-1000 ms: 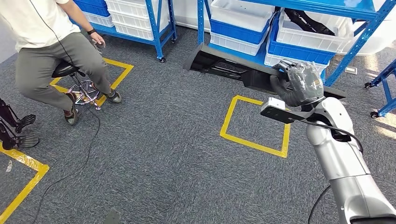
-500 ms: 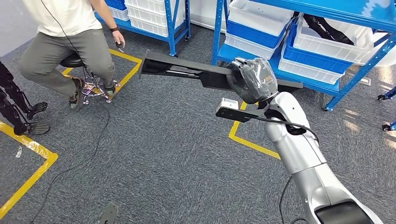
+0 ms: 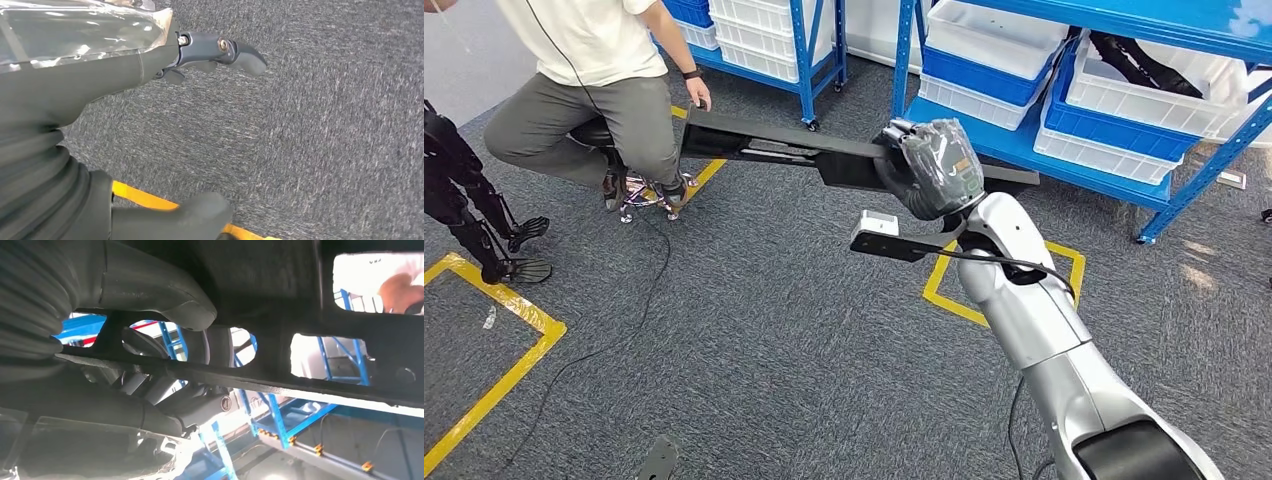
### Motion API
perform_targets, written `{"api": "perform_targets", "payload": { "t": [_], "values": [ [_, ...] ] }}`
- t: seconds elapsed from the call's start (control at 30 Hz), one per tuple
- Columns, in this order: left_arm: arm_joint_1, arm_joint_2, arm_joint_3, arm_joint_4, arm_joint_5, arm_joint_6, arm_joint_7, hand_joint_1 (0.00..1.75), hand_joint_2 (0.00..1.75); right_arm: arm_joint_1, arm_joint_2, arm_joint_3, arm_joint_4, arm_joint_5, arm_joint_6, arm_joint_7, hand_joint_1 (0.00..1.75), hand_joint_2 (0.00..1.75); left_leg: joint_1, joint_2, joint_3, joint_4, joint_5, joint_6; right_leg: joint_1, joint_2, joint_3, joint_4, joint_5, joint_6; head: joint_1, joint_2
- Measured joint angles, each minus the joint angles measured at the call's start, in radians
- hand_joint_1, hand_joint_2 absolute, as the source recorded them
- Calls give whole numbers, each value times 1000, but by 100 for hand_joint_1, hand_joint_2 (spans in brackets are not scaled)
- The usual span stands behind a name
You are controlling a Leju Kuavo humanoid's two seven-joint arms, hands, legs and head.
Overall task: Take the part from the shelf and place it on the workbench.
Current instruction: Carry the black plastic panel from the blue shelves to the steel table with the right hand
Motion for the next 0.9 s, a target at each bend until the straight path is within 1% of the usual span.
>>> {"api": "perform_targets", "payload": {
  "t": [0.03, 0.07, 0.1, 0.13, 0.17, 0.2, 0.23, 0.27, 0.3, 0.37, 0.4, 0.43, 0.47, 0.5, 0.53, 0.57, 0.6, 0.63, 0.67, 0.7, 0.73, 0.77, 0.83, 0.87, 0.9],
  "values": [
    [2, 0, 0, 0, 2, 3, -2, 0, 175, 10, 0, 3, -2, 8, -2, 2, 175, 175, 3, 3, -25, 54, -19, -5, 0, -2, 0, 0, 0, 0, 0, 0],
    [6, 1, 2, 1, 5, 8, -3, 0, 175, 19, 0, 6, -2, 15, -3, 5, 175, 175, 5, 5, -36, 77, -21, -8, 1, -4, -1, 0, 0, 0, 0, 0],
    [10, 1, 5, 1, 10, 14, -2, 0, 175, 25, 0, 10, -2, 19, -3, 7, 175, 175, 8, 8, -26, 59, -5, -10, 0, -6, -1, 0, 0, 0, 0, 0],
    [14, 2, 10, 1, 16, 20, -1, 0, 175, 29, 0, 12, -2, 22, -4, 9, 175, 175, 11, 13, 2, 6, 23, -11, 0, -7, -1, 1, 0, 1, 0, 0],
    [18, 4, 15, 1, 19, 26, 2, 0, 175, 30, 0, 13, -2, 23, -6, 11, 175, 175, 14, 22, 42, -67, 52, -11, 0, -9, -1, 1, -1, 2, 0, 0],
    [21, 5, 20, 1, 21, 31, 5, 0, 175, 30, 0, 14, -2, 22, -9, 11, 175, 175, 13, 29, 77, -131, 72, -10, 3, -10, -1, 2, -2, 5, 0, 0],
    [24, 6, 23, 1, 21, 34, 7, 0, 175, 29, 0, 14, -2, 21, -12, 11, 175, 175, 11, 32, 99, -174, 84, -6, 6, -11, -2, 2, -3, 10, 1, 0],
    [28, 6, 26, 2, 21, 36, 9, 0, 175, 29, 0, 14, -2, 21, -15, 11, 175, 175, 8, 32, 109, -194, 86, 0, 9, -13, -3, 2, -3, 15, 2, 0],
    [31, 6, 28, 2, 21, 37, 11, 0, 175, 28, 0, 14, -2, 20, -16, 11, 175, 175, 3, 27, 107, -195, 85, 7, 11, -14, -4, 0, -3, 22, 4, 0],
    [39, 7, 31, 3, 21, 40, 14, 0, 175, 29, 0, 14, -2, 18, -17, 9, 175, 175, 1, 19, 109, -202, 91, 23, 11, -16, -7, 3, -8, 36, 5, 0],
    [41, 6, 32, 4, 21, 42, 15, 0, 175, 29, 0, 15, -2, 17, -18, 8, 175, 175, 0, 16, 111, -207, 95, 32, 11, -15, -16, 19, -18, 39, 6, 0],
    [43, 6, 32, 4, 21, 44, 16, 0, 175, 29, -1, 15, -2, 17, -19, 6, 175, 175, 1, 14, 112, -211, 99, 41, 11, -12, -35, 58, -38, 38, 7, 0],
    [45, 6, 34, 4, 21, 46, 15, 0, 175, 30, -2, 15, -2, 16, -19, 3, 175, 175, 1, 11, 113, -213, 100, 46, 10, -8, -64, 117, -66, 33, 8, 0],
    [47, 7, 36, 4, 23, 47, 12, 0, 175, 32, -3, 16, 0, 16, -20, -1, 175, 175, -1, 8, 112, -213, 100, 50, 10, -4, -99, 190, -96, 29, 9, 0],
    [50, 7, 39, 4, 26, 47, 8, 0, 175, 35, -4, 17, 2, 16, -21, -4, 175, 175, -2, 4, 112, -213, 100, 51, 10, -2, -132, 256, -119, 28, 10, 0],
    [53, 6, 42, 4, 29, 48, 2, 0, 175, 39, -5, 19, 4, 17, -23, -7, 175, 175, -3, 0, 112, -213, 100, 52, 10, 0, -152, 295, -129, 30, 10, 0],
    [56, 5, 45, 4, 33, 48, -3, 0, 175, 43, -6, 22, 7, 17, -26, -8, 175, 175, -4, -5, 112, -212, 100, 52, 10, 2, -154, 296, -123, 36, 10, 0],
    [59, 3, 47, 4, 35, 48, -8, 0, 175, 47, -7, 25, 8, 18, -30, -9, 175, 175, -4, -10, 112, -212, 99, 52, 10, 2, -133, 250, -100, 44, 10, 0],
    [60, 2, 48, 4, 36, 48, -12, 0, 175, 49, -7, 27, 9, 18, -35, -9, 175, 175, -4, -15, 112, -211, 99, 51, 10, 4, -97, 176, -70, 50, 10, 0],
    [61, 0, 49, 4, 38, 49, -16, 0, 175, 50, -7, 29, 10, 19, -38, -9, 175, 175, -6, -19, 112, -209, 98, 48, 10, 6, -62, 101, -42, 53, 10, 0],
    [61, -1, 49, 4, 38, 50, -19, 0, 175, 51, -7, 31, 10, 20, -41, -9, 175, 175, -7, -23, 111, -207, 96, 45, 11, 8, -33, 42, -20, 51, 10, 0],
    [63, -2, 51, 4, 39, 51, -20, 0, 175, 53, -6, 33, 10, 20, -44, -9, 175, 175, -9, -25, 109, -205, 95, 41, 12, 10, -18, 12, -10, 45, 10, 0],
    [69, -3, 55, 4, 39, 53, -22, 0, 175, 59, -6, 36, 9, 21, -47, -9, 175, 175, -8, -27, 107, -205, 95, 30, 14, 9, -12, 2, -4, 32, 9, 0],
    [72, -3, 57, 4, 39, 54, -22, 0, 175, 60, -6, 37, 9, 22, -48, -9, 175, 175, -6, -26, 106, -204, 93, 25, 11, 8, -11, 1, -1, 25, 10, 0],
    [75, -4, 58, 5, 39, 55, -22, 0, 175, 62, -6, 38, 9, 22, -49, -9, 175, 175, -4, -22, 102, -195, 86, 19, 8, 7, -9, -1, 1, 19, 9, 0]
  ]
}}
